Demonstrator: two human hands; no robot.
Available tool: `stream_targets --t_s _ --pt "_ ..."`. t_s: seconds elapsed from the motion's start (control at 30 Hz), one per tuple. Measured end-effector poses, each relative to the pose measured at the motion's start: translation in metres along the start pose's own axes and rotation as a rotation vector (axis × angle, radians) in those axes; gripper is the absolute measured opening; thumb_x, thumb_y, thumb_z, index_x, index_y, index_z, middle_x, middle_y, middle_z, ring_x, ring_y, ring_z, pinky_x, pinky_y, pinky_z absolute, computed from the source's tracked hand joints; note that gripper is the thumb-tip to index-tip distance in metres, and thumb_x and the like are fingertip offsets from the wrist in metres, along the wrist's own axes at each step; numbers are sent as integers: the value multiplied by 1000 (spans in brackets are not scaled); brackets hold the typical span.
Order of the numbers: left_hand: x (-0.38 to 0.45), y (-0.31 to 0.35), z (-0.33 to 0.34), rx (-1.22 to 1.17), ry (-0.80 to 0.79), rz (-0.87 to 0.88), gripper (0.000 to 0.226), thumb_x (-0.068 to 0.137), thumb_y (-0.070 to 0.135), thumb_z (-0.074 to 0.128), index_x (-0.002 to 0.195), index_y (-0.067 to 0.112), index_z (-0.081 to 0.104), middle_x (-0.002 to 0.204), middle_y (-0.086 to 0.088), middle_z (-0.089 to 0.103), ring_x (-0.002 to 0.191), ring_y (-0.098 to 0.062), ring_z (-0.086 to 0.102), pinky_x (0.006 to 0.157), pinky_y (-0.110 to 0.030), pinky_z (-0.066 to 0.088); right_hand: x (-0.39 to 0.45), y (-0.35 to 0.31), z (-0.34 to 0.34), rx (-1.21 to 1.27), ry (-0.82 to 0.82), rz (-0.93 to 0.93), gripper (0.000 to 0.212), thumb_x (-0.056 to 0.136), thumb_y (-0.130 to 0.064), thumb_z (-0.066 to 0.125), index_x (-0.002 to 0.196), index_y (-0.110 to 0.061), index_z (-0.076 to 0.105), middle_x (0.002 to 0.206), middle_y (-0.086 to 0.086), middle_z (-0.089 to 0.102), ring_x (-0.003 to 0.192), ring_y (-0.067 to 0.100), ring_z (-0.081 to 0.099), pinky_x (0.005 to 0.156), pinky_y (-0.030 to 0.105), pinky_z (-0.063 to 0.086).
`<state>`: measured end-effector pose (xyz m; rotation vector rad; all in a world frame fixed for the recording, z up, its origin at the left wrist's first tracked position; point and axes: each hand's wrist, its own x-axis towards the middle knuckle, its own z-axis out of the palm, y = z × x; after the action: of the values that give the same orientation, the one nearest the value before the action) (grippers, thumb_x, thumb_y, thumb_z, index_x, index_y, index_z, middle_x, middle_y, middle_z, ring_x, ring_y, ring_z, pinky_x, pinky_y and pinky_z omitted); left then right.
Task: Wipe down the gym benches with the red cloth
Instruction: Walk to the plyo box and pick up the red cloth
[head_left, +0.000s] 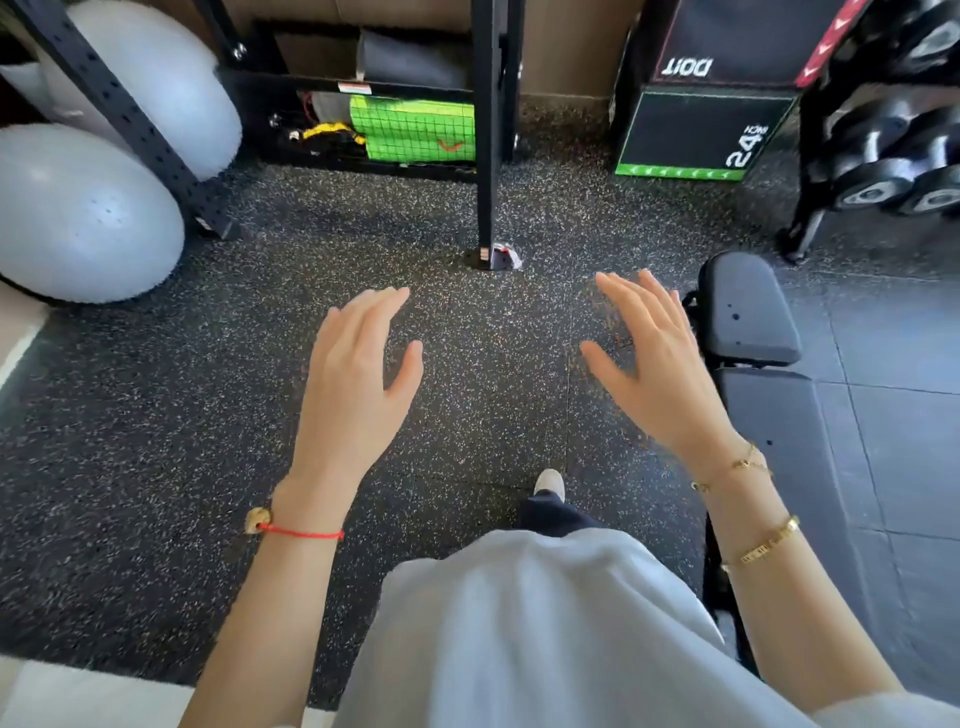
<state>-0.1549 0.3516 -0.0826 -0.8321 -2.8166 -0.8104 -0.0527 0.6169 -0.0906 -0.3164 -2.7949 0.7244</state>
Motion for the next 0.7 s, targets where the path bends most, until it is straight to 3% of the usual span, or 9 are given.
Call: stream_targets --t_s 0.13,0.4,0.7 --pt "78 29 38 -40 -29 58 46 101 28 49 145 15 44 149 -1 47 144 -17 35 124 -45 20 48 56 -25 -6 45 43 61 96 -33 56 150 -21 32 154 -5 36 151 20 12 123 47 10" --pt "216 72 101 -44 -73 131 46 101 28 49 146 16 44 150 0 47 144 -16 35 125 -44 19 139 154 -58 -47 84 124 61 96 -34 55 150 -21 31 154 -4 36 151 19 12 124 41 6" --pt "351 90 162 -77 -149 214 46 100 28 50 145 18 44 149 1 47 143 -14 35 125 -41 19 232 230 -58 -27 131 267 61 95 -34 56 149 -21 32 154 -3 36 151 18 12 123 41 6"
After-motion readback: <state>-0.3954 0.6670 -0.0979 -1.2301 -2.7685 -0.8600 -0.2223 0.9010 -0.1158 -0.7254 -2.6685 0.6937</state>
